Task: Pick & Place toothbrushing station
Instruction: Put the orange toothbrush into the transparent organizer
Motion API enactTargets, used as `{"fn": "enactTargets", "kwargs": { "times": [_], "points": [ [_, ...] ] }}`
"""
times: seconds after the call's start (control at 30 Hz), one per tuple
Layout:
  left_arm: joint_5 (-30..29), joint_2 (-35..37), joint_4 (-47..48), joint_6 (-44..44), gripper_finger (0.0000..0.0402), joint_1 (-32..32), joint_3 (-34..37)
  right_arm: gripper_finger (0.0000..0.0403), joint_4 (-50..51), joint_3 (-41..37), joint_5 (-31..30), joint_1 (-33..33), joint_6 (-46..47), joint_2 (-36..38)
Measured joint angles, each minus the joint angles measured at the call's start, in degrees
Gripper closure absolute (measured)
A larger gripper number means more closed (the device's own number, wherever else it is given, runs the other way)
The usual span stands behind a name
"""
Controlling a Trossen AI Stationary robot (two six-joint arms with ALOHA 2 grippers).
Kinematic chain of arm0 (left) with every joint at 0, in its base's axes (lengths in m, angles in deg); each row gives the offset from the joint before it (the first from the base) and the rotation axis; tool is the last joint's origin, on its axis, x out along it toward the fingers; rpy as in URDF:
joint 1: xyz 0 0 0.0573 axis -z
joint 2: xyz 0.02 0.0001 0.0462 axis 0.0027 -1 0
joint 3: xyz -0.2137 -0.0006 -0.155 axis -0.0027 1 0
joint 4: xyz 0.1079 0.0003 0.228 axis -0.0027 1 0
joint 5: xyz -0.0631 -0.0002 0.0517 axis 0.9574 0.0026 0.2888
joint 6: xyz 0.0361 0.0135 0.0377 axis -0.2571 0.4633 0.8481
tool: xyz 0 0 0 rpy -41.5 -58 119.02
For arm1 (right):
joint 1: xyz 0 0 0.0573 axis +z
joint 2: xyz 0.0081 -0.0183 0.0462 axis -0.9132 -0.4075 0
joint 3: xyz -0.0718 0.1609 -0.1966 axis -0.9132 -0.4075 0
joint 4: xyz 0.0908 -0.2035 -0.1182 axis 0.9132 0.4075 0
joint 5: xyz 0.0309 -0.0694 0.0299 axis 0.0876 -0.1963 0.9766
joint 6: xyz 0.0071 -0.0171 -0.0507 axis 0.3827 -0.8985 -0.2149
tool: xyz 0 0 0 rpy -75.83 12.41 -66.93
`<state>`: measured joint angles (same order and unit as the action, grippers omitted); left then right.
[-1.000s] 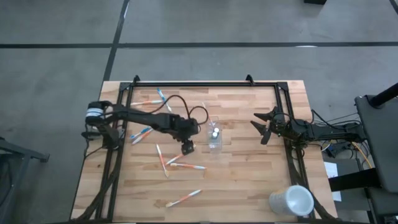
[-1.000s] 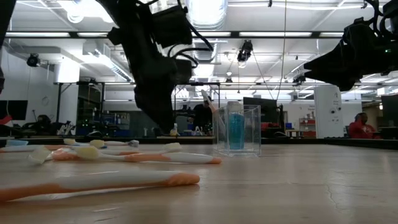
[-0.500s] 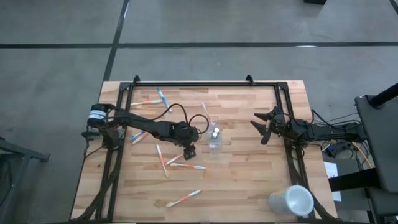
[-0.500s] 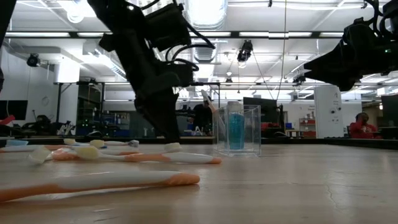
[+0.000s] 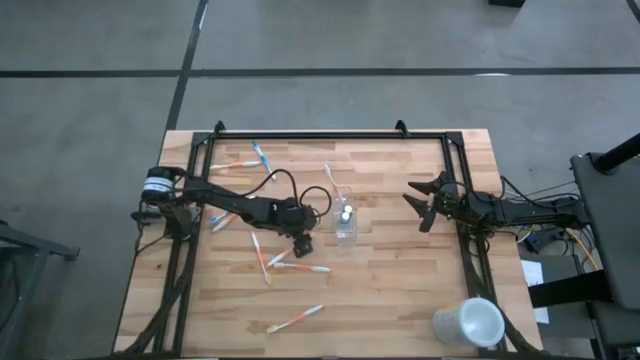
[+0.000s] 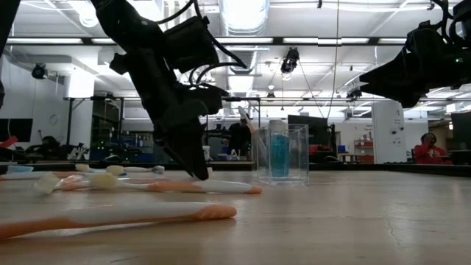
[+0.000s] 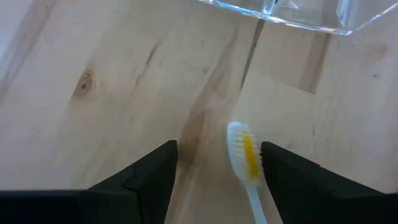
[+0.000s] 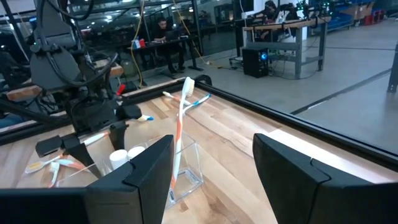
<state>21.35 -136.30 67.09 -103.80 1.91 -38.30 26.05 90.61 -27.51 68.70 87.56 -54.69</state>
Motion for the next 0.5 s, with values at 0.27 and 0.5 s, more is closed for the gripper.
{"fn": "enactTargets", "kwargs": {
  "times": [0.27, 0.5],
  "points": [
    [0.6, 0.1, 0.7, 0.7, 0.0233, -0.3, 0.0, 0.0188, 0.0, 0.0, 0.0, 0.0, 0.0, 0.0],
    [0.3, 0.1, 1.4, -1.0, 0.0352, -0.5, 0.0, 0.0188, 0.0, 0.0, 0.0, 0.0, 0.0, 0.0]
  ]
}}
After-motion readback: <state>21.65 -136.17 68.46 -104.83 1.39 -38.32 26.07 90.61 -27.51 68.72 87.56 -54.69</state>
